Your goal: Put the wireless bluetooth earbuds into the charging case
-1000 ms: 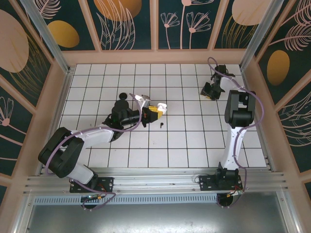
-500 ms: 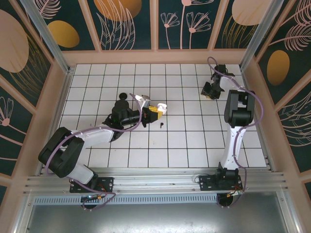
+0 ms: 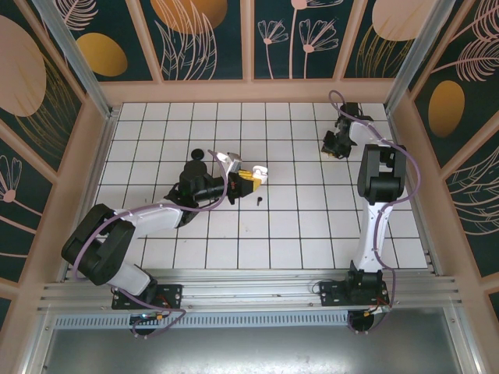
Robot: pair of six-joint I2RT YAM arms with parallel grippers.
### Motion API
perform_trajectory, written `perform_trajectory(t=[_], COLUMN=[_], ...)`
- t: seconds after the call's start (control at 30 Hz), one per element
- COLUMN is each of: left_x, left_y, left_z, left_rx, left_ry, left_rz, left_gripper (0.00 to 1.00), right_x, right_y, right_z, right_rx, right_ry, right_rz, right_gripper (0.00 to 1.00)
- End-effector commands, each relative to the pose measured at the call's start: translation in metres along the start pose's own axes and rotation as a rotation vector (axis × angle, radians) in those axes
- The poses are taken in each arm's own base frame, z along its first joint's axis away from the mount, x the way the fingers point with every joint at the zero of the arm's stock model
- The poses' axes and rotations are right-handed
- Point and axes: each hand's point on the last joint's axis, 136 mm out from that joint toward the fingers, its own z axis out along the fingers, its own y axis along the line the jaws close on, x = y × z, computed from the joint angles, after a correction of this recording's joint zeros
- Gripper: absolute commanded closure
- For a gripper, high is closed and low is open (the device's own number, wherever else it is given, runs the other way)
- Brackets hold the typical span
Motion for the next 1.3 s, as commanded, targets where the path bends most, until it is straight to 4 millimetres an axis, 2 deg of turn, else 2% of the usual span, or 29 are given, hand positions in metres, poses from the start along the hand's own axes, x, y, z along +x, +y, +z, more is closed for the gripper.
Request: perform_trajectory(t=[0.0,0.27,0.47,0.57,0.8,1.07,1.27], left_x=[-0.004,-0.004,-0.012,-0.019,-0.043,-0.079,-0.088], left_y=[-0.004,-0.004,-0.005,-0.008,-0.003,0.001,-0.005], left_z=[0.002,0.001,0.001,0.001,-0.001,-0.001,-0.001], left_rx=[0.021,0.019,0.023,0.024,-0.033,-0.095,-0.167], left_ry=[-0.007,-0.011,-0.035,-0.051,-0.129,-0.267,-0.329], left_rz=[0.031,0.028,0.03,0.038,0.086,0.109,0.183], left_gripper=[1.0,1.0,1.0,1.0,1.0,1.0,1.0], right_x=[0.006,0.015,0.027,0.032,0.055,0.106,0.141], right_y=[0.01,0.035,0.064,0.081,0.141,0.201,0.224], right_z=[-0.004,-0.028,-0.064,-0.09,-0.162,-0.237,-0.284], right_rx=[-0.041,-0.167,-0.243,-0.262,-0.319,-0.465,-0.569], right_ry=[0.026,-0.012,-0.079,-0.133,-0.274,-0.428,-0.503], right_rz=[0.017,0.038,0.015,-0.005,-0.104,-0.16,-0.164], right_gripper=[0.85,0.85,0.86,0.87,0.87,0.86,0.86])
